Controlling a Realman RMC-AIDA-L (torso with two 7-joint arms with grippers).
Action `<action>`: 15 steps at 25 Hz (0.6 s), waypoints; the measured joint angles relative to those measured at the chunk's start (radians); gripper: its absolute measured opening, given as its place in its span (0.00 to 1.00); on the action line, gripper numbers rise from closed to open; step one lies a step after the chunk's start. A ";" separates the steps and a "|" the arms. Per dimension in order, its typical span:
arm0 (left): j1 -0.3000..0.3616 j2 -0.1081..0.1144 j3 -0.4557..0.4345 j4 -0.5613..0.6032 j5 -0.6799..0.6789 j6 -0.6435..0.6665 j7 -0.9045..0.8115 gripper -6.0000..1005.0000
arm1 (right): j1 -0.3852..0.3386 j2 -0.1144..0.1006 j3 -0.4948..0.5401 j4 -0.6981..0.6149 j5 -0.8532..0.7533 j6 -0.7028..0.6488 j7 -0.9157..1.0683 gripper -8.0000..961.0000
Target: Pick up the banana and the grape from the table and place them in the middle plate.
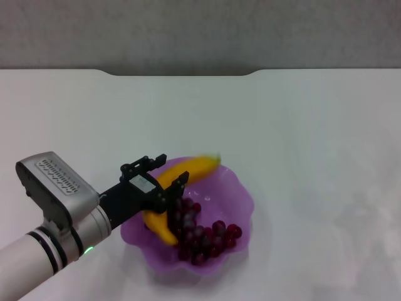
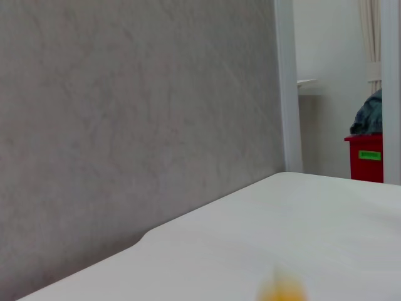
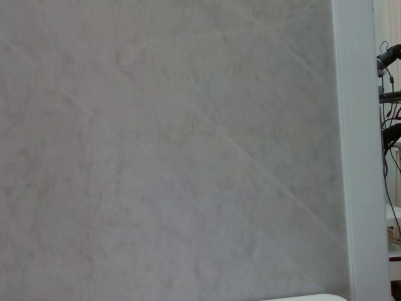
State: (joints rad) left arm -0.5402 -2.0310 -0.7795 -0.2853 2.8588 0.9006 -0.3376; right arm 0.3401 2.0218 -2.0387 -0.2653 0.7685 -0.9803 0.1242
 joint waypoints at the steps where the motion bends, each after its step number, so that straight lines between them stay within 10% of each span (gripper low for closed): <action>1: 0.001 0.000 -0.003 0.000 -0.001 0.000 0.002 0.52 | 0.000 0.000 0.000 0.000 0.000 0.000 0.000 0.01; 15: 0.101 0.001 -0.178 -0.002 -0.002 0.247 0.037 0.81 | 0.001 0.000 0.000 0.000 0.001 0.000 0.000 0.01</action>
State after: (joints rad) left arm -0.4396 -2.0297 -0.9572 -0.2870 2.8568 1.1480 -0.3009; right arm 0.3414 2.0218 -2.0387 -0.2654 0.7690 -0.9803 0.1242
